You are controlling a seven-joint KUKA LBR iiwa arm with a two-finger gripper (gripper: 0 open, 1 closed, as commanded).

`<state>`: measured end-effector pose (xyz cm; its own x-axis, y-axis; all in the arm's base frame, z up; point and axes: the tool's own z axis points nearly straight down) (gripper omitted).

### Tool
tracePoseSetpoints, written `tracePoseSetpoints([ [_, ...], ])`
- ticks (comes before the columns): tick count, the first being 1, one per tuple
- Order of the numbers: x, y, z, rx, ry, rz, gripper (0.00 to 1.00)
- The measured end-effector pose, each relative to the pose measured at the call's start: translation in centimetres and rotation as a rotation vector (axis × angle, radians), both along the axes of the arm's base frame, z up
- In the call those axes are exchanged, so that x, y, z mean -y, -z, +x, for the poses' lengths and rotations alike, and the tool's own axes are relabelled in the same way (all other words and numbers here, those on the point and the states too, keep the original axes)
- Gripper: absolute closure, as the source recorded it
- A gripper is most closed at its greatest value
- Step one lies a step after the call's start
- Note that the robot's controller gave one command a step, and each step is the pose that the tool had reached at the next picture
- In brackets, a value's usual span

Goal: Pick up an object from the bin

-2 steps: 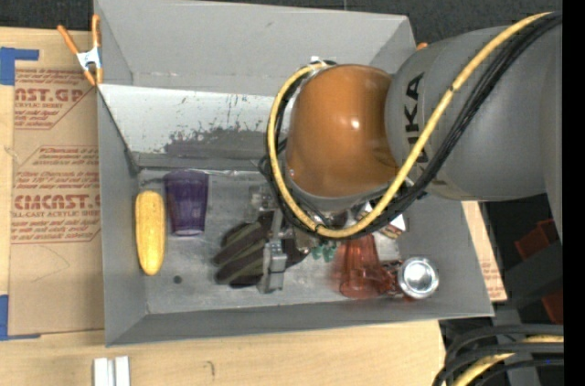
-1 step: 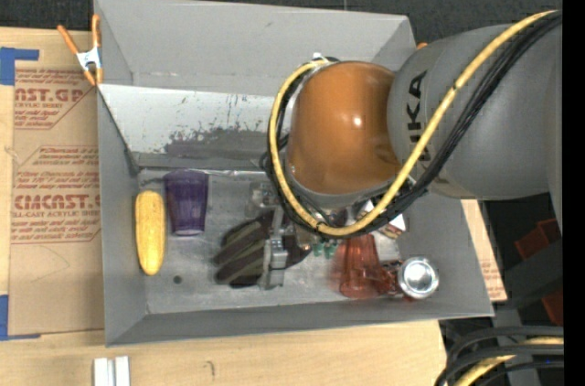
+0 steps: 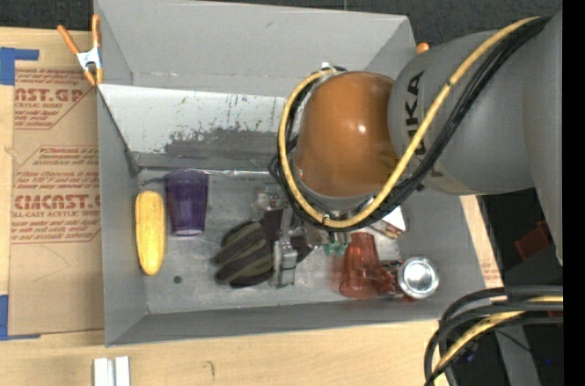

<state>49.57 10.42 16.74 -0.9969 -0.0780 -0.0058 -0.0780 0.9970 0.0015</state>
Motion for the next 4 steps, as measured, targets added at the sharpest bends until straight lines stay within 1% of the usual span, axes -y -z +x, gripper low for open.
tracePoseSetpoints([
  [1,1.4,6.6,1.6,0.000,-0.031,-0.001,0.00],
  [2,1.8,9.7,0.8,-0.002,-0.054,0.000,1.00],
  [3,1.9,9.7,0.9,-0.002,-0.054,0.000,1.00],
  [4,0.8,-2.3,1.0,-0.004,-0.054,-0.001,1.00],
])
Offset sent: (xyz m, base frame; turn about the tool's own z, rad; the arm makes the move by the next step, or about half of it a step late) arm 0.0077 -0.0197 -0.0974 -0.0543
